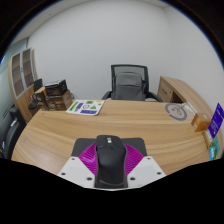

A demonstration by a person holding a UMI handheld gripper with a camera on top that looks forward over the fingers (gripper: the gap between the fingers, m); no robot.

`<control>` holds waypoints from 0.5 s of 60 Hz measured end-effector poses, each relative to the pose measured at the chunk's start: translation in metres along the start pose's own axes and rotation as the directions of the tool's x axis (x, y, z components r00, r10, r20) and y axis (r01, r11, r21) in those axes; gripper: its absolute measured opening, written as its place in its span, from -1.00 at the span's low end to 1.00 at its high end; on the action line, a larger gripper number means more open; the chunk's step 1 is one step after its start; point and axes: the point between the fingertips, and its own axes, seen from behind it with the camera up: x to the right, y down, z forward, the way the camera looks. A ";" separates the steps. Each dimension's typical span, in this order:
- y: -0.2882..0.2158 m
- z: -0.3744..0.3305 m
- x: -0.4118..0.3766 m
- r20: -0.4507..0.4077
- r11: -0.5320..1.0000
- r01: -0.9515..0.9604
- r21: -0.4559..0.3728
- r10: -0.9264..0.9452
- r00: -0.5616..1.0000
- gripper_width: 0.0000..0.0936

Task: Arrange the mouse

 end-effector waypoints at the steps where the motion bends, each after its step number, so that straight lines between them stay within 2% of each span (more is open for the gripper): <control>1: 0.005 0.004 -0.002 -0.001 1.000 0.006 -0.004 -0.006 1.000 -0.33; 12: 0.053 0.036 -0.009 -0.032 0.997 0.053 -0.059 -0.055 0.998 -0.32; 17: 0.069 0.043 -0.006 -0.043 0.995 0.043 -0.086 -0.047 0.998 -0.25; 27: 0.070 0.045 -0.004 -0.048 0.996 0.044 -0.074 -0.048 0.998 0.19; 29: 0.069 0.043 -0.003 -0.050 0.996 0.044 -0.074 -0.047 0.998 0.44; 30: 0.067 0.042 -0.002 -0.053 0.997 0.042 -0.071 -0.046 0.998 0.66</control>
